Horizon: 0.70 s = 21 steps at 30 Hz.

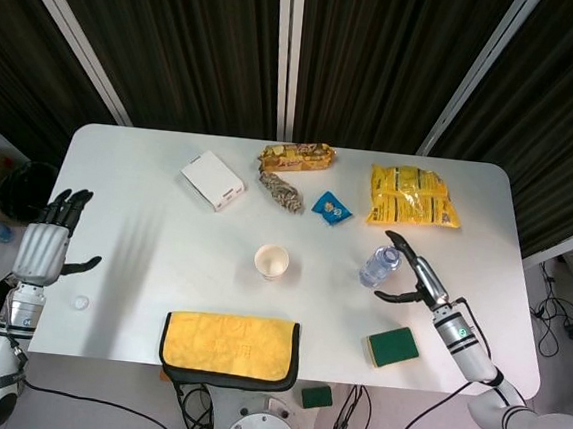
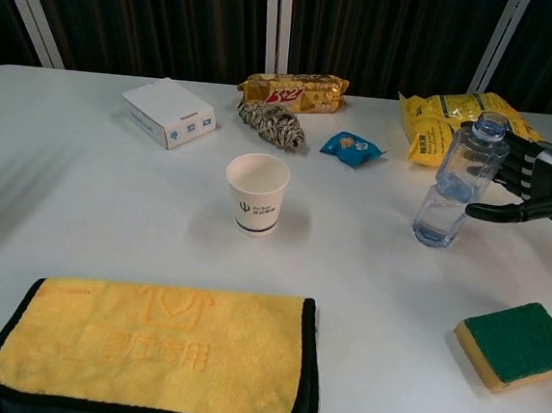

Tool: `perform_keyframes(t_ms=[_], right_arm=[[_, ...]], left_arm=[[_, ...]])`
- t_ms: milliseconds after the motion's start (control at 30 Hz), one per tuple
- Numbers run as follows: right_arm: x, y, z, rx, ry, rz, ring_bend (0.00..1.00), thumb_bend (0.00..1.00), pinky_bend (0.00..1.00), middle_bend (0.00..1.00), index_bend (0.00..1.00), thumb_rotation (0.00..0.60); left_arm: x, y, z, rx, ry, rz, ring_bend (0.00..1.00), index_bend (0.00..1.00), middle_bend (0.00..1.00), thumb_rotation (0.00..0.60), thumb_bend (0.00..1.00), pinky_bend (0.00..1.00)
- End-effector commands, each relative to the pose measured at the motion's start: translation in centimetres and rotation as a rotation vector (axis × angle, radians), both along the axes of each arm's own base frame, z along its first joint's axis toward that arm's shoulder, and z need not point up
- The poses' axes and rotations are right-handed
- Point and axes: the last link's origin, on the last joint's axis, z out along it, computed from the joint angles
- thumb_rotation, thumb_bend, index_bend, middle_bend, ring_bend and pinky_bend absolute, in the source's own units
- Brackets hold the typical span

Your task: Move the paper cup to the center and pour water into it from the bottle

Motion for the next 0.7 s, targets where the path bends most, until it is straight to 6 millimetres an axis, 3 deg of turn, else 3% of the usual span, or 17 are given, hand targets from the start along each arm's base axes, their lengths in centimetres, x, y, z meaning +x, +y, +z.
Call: perform_keyframes(t_ms=[33, 433, 567, 700], right_arm=[[0.5, -0.4, -0.4, 0.009, -0.022, 0.0, 0.0, 0.0, 0.0, 0.0, 0.0, 0.6], [1.1, -0.8, -1.3, 0.034, -0.042, -0.016, 0.0, 0.0, 0.0, 0.06, 0.0, 0.6], [1.2, -0.9, -1.7, 0.041, -0.043, -0.022, 0.0, 0.0, 0.0, 0.11, 0.0, 0.6], [1.3, -1.0, -2.0, 0.049, -0.035, -0.028, 0.01, 0.06, 0.02, 0.19, 0.03, 0.6]], left_arm=[[-0.2, -0.1, 0.1, 0.005, 0.001, 0.005, 0.01, 0.04, 0.09, 0.6, 0.04, 0.17], [-0.7, -0.7, 0.5, 0.012, 0.006, 0.014, 0.01, 0.04, 0.09, 0.6, 0.04, 0.17], [-0.7, -0.8, 0.6, 0.016, 0.006, 0.014, 0.01, 0.04, 0.09, 0.6, 0.04, 0.17], [-0.6, -0.8, 0.7, 0.016, 0.006, 0.011, 0.01, 0.04, 0.09, 0.6, 0.04, 0.17]])
